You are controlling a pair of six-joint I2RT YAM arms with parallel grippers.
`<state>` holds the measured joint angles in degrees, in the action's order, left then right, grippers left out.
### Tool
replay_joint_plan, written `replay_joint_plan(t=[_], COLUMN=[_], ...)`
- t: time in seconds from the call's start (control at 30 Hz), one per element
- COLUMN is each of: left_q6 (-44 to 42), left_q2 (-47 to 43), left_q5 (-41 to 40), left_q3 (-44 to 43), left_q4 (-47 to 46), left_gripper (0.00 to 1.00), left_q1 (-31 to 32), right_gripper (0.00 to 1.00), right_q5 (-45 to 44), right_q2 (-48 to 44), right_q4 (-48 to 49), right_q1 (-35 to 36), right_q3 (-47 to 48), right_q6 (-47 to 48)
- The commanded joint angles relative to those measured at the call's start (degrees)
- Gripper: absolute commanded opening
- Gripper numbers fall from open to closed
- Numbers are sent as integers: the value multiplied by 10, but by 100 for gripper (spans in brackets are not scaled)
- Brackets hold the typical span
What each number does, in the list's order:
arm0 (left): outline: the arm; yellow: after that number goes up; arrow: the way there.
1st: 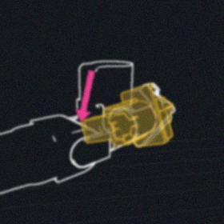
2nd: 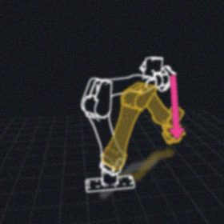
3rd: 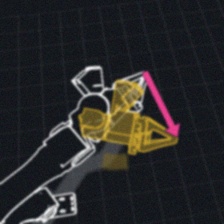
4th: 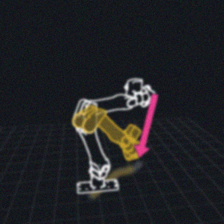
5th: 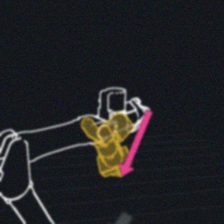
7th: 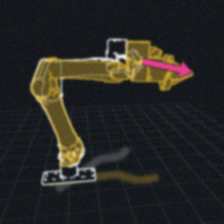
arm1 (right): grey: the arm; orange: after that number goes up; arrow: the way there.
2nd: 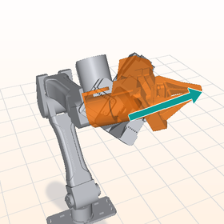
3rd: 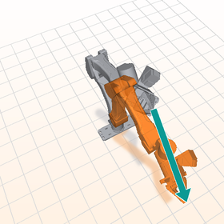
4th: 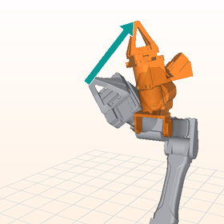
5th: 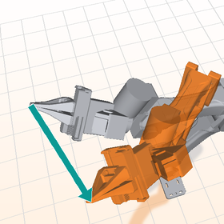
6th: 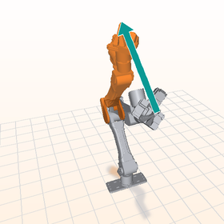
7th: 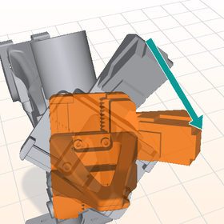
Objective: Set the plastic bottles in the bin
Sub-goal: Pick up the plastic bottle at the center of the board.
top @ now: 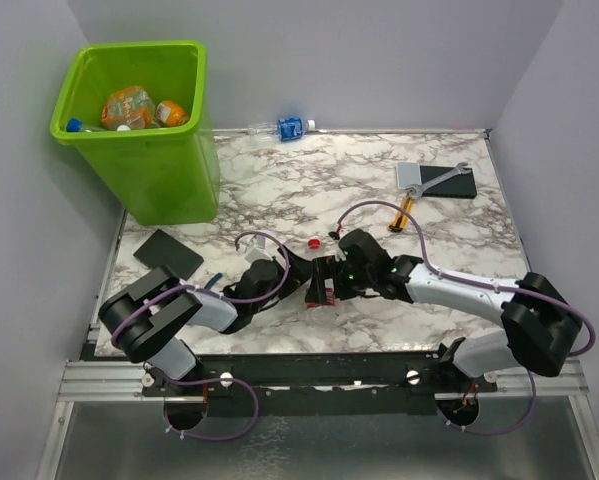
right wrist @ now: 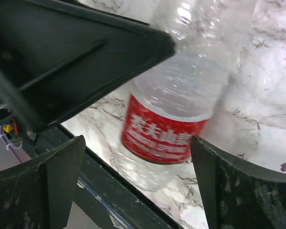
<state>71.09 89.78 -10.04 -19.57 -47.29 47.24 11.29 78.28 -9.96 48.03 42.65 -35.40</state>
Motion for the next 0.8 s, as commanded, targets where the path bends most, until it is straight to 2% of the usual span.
replay_joint_plan(t=[0.0,0.13,0.27,0.47,0.77], left_q6=[3,-6,-17,-21,-12], left_q2=[-53,-106,-151,-165,-151], left_q5=[-19,-48,-68,-65,-42], left_q3=[41,64,75,76,68], left_q4=[14,38,70,83,84], left_gripper=[85,86,86,86,86], left_q1=[-2,-2,-2,-2,2], right_gripper=[93,91,91,91,94], right_q5=[-57,-98,-97,-88,-160], right_q2=[43,54,63,85,-13], right_q4=[-49,-66,-58,-40,-37], right_q1=[19,25,30,39,44], right_q3=[15,7,-3,6,6], right_q6=[-37,-51,-53,-68,-124])
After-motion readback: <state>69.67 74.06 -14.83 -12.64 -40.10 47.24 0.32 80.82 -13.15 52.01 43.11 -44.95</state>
